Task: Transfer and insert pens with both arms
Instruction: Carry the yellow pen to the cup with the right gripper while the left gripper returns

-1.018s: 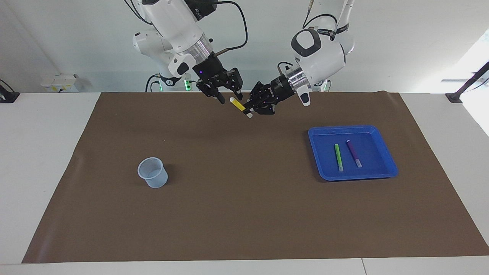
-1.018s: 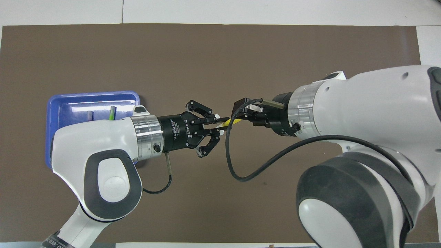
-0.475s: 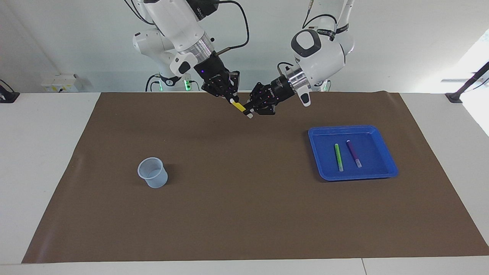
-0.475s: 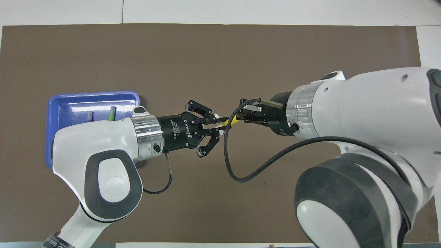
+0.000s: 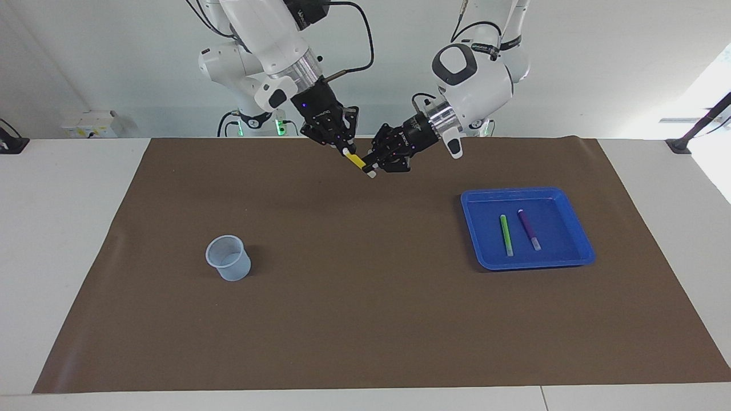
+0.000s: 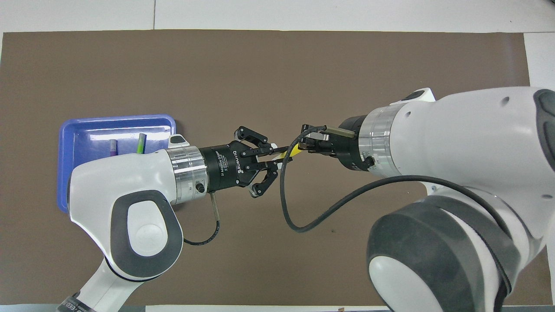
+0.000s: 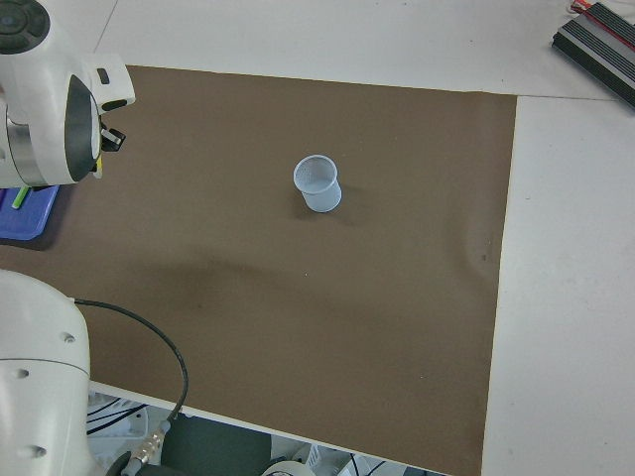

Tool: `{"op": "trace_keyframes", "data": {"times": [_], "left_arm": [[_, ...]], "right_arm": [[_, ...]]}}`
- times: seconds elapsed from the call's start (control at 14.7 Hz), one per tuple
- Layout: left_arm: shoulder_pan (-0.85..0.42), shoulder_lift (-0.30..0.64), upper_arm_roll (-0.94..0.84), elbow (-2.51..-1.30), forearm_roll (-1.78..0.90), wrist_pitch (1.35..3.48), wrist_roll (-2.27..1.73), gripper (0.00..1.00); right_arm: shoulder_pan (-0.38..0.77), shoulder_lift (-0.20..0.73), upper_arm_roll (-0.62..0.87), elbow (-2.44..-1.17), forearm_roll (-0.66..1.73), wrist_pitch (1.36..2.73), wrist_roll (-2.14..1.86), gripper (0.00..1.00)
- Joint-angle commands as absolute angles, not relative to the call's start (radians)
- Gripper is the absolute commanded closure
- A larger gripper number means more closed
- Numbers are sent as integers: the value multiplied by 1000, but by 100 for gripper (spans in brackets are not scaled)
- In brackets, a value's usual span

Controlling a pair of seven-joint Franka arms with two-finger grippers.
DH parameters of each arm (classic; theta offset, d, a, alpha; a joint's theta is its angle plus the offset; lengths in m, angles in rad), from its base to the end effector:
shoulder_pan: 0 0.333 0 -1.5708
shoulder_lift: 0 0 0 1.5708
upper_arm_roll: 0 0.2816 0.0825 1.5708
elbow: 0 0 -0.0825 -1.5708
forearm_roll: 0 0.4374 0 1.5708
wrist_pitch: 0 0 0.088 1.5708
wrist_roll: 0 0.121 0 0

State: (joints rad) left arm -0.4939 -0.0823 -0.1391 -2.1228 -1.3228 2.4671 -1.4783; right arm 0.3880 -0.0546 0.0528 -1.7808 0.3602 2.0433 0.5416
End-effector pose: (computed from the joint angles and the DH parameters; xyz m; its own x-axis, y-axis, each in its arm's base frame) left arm 0.4947 -0.3722 0.4263 -0.1133 0.4851 -0.8671 0.9820 0.1872 -0.0236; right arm 0.5629 0.2926 0.5491 0.9718 -0.2268 0.0647 -0.1759 -0.8795 -0.4421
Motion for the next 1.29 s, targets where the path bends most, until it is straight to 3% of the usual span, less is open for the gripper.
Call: {"op": "trace_keyframes", "data": {"times": [0.0, 0.34, 0.75, 1.22], "left_arm": [[-514, -106, -126, -2151, -1350, 2487, -1445, 0], [-514, -106, -124, -2151, -1350, 2487, -1445, 0], [-482, -106, -120, -2157, -1329, 2470, -1447, 0], [-339, -100, -120, -2134, -774, 2221, -1430, 0]], "right_arm": [[382, -64, 49, -1796, 327, 2062, 537, 100], [351, -74, 48, -1813, 197, 2034, 457, 100], [151, -100, 48, -1893, 163, 2032, 79, 100], [25, -54, 48, -1950, 29, 2161, -122, 100]]}}
